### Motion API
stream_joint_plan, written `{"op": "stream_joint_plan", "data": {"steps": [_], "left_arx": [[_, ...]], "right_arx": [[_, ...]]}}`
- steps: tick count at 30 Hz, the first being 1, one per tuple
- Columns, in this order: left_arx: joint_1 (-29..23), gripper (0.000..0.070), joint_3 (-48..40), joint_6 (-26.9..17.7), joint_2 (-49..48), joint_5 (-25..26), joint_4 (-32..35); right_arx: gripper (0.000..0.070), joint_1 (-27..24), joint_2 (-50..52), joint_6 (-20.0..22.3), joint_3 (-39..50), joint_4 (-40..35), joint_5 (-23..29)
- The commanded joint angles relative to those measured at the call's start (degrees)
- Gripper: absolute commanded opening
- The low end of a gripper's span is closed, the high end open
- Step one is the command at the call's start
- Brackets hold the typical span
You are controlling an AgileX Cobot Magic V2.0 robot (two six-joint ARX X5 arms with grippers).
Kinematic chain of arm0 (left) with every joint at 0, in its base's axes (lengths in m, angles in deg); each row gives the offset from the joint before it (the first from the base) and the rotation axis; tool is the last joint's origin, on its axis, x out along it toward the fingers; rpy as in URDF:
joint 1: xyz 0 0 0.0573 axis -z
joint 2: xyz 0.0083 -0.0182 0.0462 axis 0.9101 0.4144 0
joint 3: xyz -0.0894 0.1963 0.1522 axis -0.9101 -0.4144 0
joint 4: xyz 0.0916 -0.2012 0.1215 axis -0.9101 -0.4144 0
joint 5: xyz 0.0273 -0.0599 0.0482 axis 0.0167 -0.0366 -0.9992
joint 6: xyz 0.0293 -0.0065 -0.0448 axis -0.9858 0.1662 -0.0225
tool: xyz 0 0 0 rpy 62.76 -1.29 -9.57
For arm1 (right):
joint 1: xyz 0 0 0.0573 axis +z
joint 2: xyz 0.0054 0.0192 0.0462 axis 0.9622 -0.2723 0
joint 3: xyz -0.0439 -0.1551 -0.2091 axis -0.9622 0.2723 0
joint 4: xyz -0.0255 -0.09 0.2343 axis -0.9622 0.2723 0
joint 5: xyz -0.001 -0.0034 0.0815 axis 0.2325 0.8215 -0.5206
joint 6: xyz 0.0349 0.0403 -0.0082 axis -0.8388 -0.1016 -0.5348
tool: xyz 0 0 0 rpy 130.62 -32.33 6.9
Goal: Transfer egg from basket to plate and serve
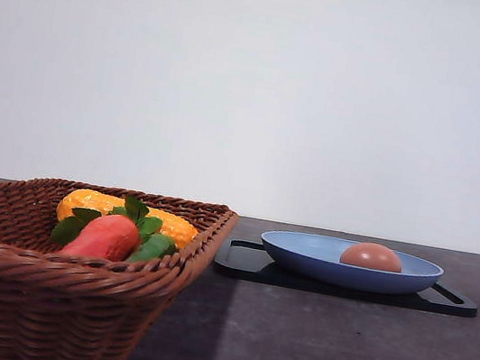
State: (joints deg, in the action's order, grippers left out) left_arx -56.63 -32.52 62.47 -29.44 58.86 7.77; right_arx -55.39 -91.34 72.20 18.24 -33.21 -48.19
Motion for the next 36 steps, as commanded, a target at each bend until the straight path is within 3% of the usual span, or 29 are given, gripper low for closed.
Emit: {"op": "stream_joint_plan", "data": {"steps": [1, 10, 21, 27, 36], "left_arx": [[-1.9, 0.0, -1.9, 1.2, -2.2, 0.0, 0.2], [-9.2, 0.0, -11.2, 6.6, -5.6, 0.0, -0.3], [-9.6, 0.0, -17.4, 7.9, -5.6, 0.0, -0.3], [-9.6, 0.0, -17.5, 7.9, -5.6, 0.0, -5.5], [-9.6, 0.0, -17.5, 7.9, -5.6, 0.0, -5.5]], "right_arx": [[0.0, 0.3, -0.2, -0.8, -0.3, -0.6, 0.1], [0.0, 0.3, -0.2, -0.8, -0.3, -0.6, 0.1], [0.0, 0.3, -0.2, -0.8, -0.3, -0.6, 0.1], [0.0, 0.3, -0.2, -0.8, -0.3, -0.6, 0.1], [0.0, 0.3, -0.2, -0.8, -0.3, -0.6, 0.1]]}}
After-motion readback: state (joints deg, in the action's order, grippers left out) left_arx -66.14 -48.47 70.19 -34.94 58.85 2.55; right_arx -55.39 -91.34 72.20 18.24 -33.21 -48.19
